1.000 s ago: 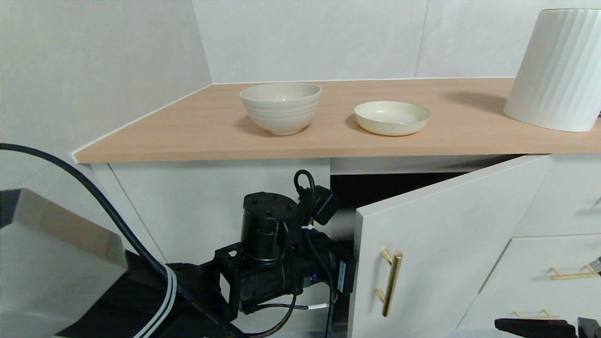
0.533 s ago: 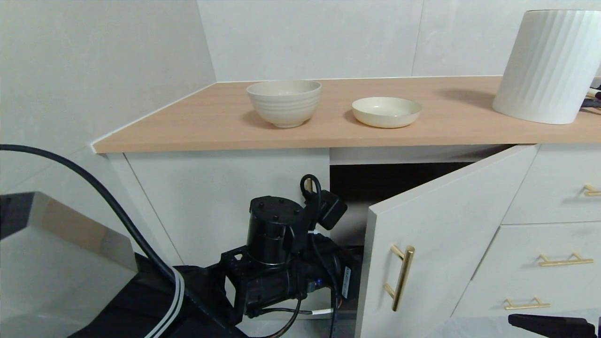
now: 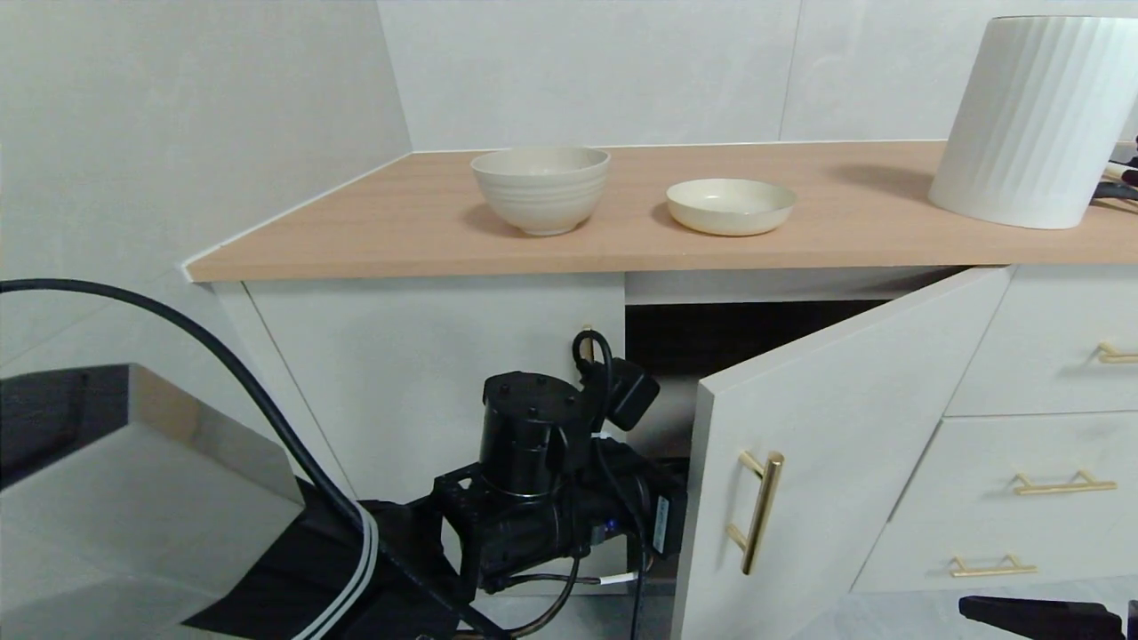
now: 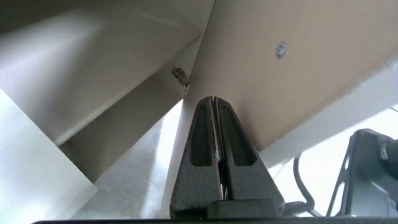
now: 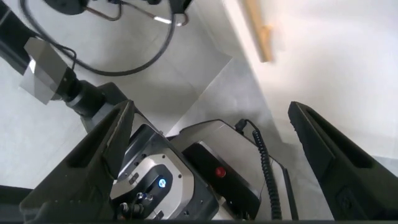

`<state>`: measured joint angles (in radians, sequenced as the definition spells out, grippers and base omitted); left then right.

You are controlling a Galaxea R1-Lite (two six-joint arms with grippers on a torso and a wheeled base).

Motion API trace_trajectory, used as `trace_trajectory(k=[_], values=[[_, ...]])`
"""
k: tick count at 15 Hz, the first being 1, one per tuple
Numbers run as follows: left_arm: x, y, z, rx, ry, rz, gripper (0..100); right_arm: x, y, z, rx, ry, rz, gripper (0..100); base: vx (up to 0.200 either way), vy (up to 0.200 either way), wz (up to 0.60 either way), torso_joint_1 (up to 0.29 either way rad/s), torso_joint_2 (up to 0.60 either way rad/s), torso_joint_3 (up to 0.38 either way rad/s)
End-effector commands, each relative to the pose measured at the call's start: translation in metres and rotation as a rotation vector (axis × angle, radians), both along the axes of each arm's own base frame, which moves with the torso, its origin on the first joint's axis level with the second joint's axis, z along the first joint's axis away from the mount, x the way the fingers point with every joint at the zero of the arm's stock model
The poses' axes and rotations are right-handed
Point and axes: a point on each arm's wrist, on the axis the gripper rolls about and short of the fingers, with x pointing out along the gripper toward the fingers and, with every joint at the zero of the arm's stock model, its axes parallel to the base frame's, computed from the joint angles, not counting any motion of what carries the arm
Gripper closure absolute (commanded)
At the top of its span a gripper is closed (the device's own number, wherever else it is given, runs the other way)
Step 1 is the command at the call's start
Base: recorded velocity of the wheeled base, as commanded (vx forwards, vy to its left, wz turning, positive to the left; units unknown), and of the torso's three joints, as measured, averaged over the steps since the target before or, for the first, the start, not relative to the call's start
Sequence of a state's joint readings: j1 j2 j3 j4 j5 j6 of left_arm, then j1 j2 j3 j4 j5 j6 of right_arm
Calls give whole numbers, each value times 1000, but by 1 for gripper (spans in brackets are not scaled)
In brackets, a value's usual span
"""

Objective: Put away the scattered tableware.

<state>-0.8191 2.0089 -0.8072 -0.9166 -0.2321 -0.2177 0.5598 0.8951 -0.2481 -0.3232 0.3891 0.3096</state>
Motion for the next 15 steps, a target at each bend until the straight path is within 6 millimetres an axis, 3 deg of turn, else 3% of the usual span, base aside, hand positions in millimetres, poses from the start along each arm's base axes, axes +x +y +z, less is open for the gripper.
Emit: trace_trajectory(k=[1, 7, 15], values=[[1, -6, -3, 0, 3, -10, 100, 0, 0, 0, 0, 1, 0, 0, -200, 0, 0, 2, -2, -2], [2, -32, -10, -4, -5, -54, 100, -5, -3, 6, 26, -40, 3, 0, 0, 0, 0, 0, 0, 0], [-24, -72, 11, -18, -27, -138, 100, -8, -5, 38, 104, -163, 5, 0, 0, 0, 0, 0, 0, 0]])
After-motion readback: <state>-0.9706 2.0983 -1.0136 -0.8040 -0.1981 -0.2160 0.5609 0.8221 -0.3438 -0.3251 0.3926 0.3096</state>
